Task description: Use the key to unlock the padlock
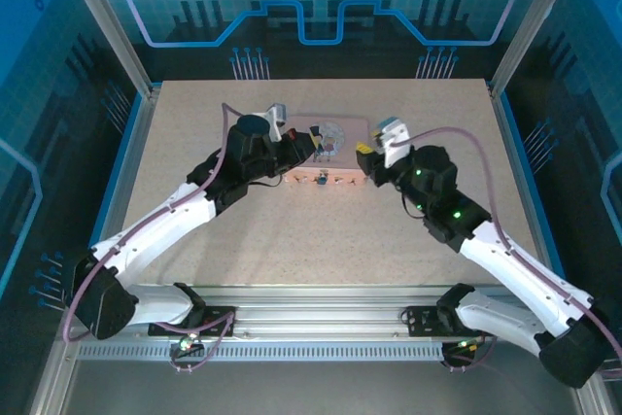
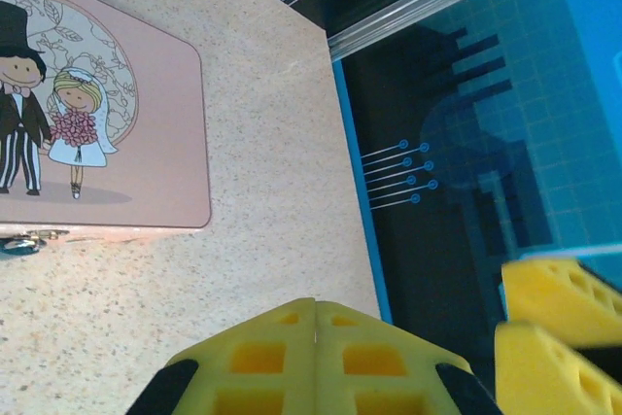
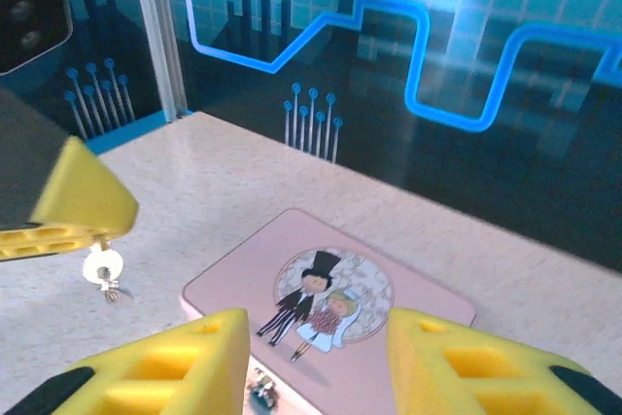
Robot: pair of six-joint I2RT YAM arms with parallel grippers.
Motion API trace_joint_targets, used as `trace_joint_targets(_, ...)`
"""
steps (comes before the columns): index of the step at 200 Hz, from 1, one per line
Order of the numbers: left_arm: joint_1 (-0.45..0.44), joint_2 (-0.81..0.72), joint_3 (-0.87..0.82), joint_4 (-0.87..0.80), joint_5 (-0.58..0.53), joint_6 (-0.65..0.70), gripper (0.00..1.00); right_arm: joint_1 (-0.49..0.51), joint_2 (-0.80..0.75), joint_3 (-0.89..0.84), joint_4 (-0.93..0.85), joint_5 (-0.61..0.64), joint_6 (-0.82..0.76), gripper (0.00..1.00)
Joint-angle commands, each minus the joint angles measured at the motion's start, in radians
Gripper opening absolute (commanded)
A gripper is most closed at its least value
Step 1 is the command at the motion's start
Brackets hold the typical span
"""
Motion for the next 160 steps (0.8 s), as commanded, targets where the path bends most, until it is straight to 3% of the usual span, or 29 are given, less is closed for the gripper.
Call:
trace_joint_targets(1, 0.004, 0.007, -0.007, 0.048, 0.033, 0.111, 0.00, -0.114, 0.028, -0.001, -0.034, -0.391, 0.370, 0.45)
trace_joint_targets(22, 0.004, 0.008, -0.047, 0.109, 0.052, 0.121, 0.00, -0.204, 0.099, -0.063, 0.147, -0.594, 0.624, 0.45)
trace_joint_targets(37, 0.004, 0.009, -0.075, 0.157, 0.064, 0.113, 0.00, -0.234, 0.166, -0.133, 0.389, -0.678, 0.811, 0.46)
trace_joint_targets(77, -0.009, 0.011, -0.112, 0.221, 0.060, 0.094, 0.00, -0.215, 0.325, -0.224, 0.834, -0.726, 1.130, 0.48)
trace_joint_targets(98, -0.017, 0.012, -0.123, 0.251, 0.056, 0.079, 0.00, -0.192, 0.370, -0.243, 0.992, -0.711, 1.232, 0.51)
trace_joint_targets(160, -0.024, 0.008, -0.145, 0.324, 0.046, 0.032, 0.00, -0.105, 0.444, -0.225, 1.119, -0.654, 1.328, 0.53)
